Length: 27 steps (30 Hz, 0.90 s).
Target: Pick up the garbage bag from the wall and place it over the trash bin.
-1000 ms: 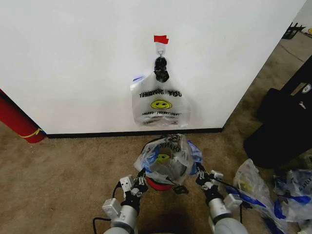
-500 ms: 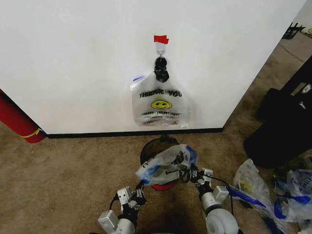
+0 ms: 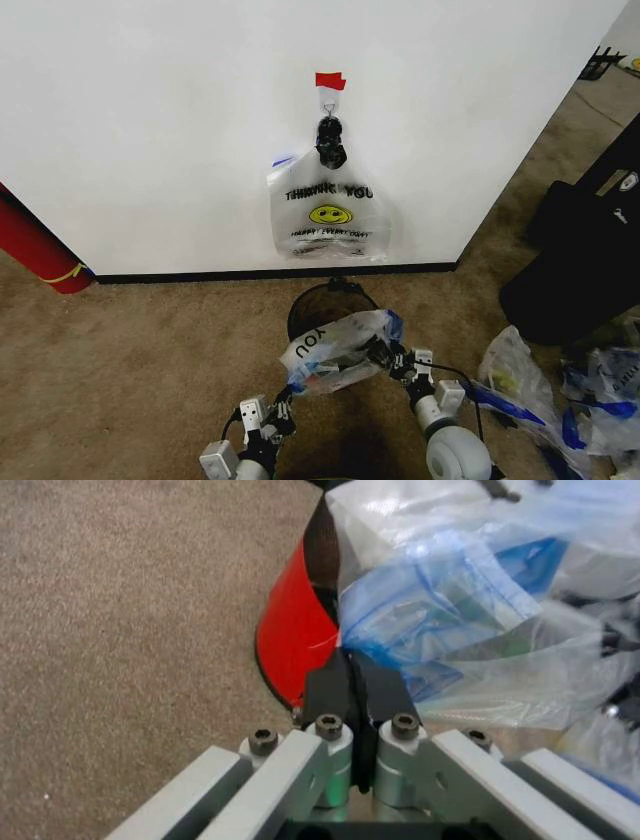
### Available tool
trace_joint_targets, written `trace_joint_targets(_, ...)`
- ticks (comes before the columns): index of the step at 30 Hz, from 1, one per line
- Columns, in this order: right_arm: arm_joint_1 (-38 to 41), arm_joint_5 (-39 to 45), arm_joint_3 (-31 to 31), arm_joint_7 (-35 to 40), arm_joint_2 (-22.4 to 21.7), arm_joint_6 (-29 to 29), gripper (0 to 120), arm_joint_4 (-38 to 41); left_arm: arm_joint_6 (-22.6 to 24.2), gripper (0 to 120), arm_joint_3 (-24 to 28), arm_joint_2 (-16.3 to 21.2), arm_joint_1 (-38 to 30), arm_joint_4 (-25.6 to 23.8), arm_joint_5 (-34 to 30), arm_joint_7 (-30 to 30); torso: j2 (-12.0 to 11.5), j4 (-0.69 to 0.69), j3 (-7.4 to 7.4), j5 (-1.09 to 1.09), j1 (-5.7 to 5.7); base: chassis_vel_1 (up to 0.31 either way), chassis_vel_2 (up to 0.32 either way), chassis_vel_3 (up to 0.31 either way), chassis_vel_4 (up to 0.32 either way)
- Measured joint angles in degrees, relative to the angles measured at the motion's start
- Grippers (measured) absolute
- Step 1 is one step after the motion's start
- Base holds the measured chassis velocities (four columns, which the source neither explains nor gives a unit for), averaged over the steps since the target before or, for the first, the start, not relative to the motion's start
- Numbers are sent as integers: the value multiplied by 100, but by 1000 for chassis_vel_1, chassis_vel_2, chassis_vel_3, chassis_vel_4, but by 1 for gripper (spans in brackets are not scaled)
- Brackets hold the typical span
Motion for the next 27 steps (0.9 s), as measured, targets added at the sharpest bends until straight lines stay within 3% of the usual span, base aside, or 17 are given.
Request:
trace_joint_targets(10, 712, -40, -371, 213, -99, -150, 0, -413, 212, 0, 99, 211, -572, 471, 455, 3, 0, 0, 0, 0, 0, 0, 0, 0, 0)
trace_joint_targets(20, 925, -305, -496, 344, -101, -34, 0, -577, 224, 0, 66, 47, -665, 623, 809, -36, 0, 0, 0, 0, 0, 0, 0, 0, 0)
trace_joint_targets(27, 335, -652, -279, -58, -206, 496, 2, -339, 152, 25, 35, -81, -39, 190, 1194, 101, 0, -1, 0, 1, 0, 0, 0, 0, 0)
